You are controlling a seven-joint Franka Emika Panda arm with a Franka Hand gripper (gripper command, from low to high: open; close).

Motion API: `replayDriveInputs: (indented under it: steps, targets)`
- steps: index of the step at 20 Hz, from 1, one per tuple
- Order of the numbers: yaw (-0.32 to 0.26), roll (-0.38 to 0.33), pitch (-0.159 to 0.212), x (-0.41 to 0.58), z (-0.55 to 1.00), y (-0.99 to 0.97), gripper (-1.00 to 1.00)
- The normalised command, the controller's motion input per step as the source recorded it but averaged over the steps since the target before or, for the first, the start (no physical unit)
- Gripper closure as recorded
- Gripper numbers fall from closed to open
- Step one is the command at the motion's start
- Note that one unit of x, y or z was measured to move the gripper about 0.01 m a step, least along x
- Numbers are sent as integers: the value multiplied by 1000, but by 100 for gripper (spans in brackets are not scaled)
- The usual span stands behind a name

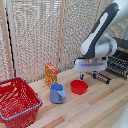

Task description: Please locate the crimson dish within your space. Move your hand towards it gently. Tenderly hold the bowl carefully using your fingers and raise it. With caution, shift it towards the basket. Kindly let loose of the dish to drop it in the basket.

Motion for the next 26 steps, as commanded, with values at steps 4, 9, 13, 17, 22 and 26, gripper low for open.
replayDriveInputs:
  steps: [4, 9, 13, 17, 22, 26]
  targets:
    - [36, -28, -72, 0, -499, 0, -100]
    - [35, -20, -28, 6, -321, 0, 100]
    - [14, -5, 1, 0, -176, 0, 100]
    - [0, -1, 8, 0, -134, 0, 100]
    - [0, 0, 0, -2, -31, 0, 100]
    - [-33, 17, 75, 31, 370, -74, 100]
